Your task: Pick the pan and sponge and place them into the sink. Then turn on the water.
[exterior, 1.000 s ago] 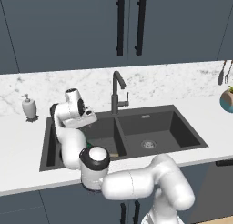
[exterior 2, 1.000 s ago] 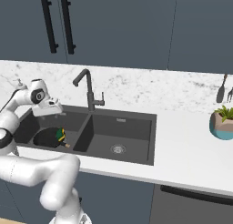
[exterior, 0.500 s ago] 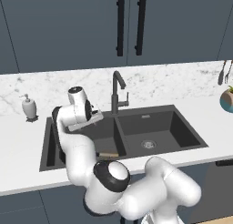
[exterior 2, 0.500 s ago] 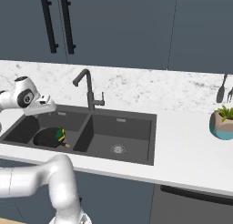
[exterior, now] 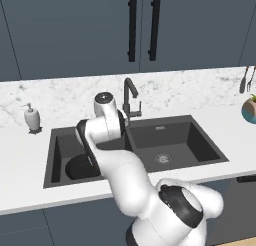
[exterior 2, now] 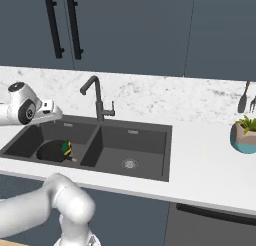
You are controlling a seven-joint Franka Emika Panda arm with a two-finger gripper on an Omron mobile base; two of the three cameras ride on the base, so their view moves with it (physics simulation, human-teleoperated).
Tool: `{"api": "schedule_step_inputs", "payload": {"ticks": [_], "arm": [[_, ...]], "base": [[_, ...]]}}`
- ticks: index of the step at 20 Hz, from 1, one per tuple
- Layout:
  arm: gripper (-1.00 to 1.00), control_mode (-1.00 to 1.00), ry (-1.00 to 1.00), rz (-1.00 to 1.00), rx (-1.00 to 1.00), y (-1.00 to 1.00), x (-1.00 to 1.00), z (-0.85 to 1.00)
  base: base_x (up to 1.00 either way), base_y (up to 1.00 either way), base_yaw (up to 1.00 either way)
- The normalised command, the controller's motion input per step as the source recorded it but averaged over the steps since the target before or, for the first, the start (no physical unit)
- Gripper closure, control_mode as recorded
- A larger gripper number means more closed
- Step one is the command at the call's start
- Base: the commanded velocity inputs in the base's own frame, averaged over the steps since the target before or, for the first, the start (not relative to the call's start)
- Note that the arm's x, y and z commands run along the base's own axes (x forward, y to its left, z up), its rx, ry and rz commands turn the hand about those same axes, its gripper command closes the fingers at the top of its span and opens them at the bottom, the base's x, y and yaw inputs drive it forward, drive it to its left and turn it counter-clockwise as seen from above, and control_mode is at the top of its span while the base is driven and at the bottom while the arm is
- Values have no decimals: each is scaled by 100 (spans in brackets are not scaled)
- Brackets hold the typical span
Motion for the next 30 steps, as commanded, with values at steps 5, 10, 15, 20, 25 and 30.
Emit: {"api": "schedule_step_inputs", "payload": {"ticks": [5, 10, 15, 20, 25, 30], "arm": [[-100, -100, -25, 11, 12, -62, -31, 51], [-100, -100, -23, 7, 13, -77, -19, 41], [-100, -100, -24, 7, 15, -91, -16, 26], [-100, -100, -22, 7, 10, -70, 0, 22], [-100, -100, -16, 6, 9, -71, 6, 13], [-100, -100, -12, 4, 8, -69, 11, 11]], "base": [[0, 0, 0], [0, 0, 0], [0, 0, 0], [0, 0, 0], [0, 0, 0], [0, 0, 0]]}}
